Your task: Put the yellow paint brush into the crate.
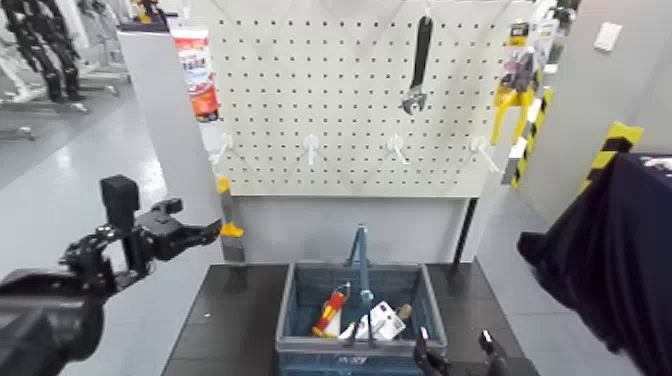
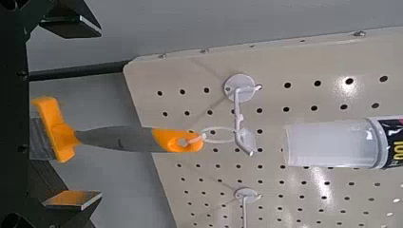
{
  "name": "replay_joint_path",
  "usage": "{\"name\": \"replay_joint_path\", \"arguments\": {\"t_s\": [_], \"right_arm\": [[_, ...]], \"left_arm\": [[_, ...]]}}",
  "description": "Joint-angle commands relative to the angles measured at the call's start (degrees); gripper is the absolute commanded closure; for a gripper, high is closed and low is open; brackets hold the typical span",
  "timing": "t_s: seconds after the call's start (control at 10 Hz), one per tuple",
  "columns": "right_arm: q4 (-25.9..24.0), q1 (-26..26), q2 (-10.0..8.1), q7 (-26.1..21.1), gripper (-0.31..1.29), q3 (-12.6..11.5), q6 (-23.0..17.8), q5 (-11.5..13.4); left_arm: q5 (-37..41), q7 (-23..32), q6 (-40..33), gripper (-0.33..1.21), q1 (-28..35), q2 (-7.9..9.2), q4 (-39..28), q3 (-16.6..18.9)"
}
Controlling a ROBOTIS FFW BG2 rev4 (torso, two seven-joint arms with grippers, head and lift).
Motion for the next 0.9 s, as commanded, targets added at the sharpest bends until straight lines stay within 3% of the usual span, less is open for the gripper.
{"name": "replay_joint_path", "arguments": {"t_s": [0.1,0.5,0.9], "right_arm": [[0.12,-0.15,0.00,0.00,0.15,0.15,0.00,0.00],[0.47,-0.33,0.00,0.00,0.15,0.41,-0.26,-0.18],[0.83,-0.68,0.00,0.00,0.15,0.67,-0.62,-0.44]], "left_arm": [[0.97,-1.10,-1.24,0.10,-3.43,-0.25,4.01,-2.90],[3.08,-4.97,-2.56,0.11,-8.79,-0.87,10.08,-7.65],[4.75,-7.34,-2.83,0.11,-11.25,-1.39,13.42,-9.40]]}}
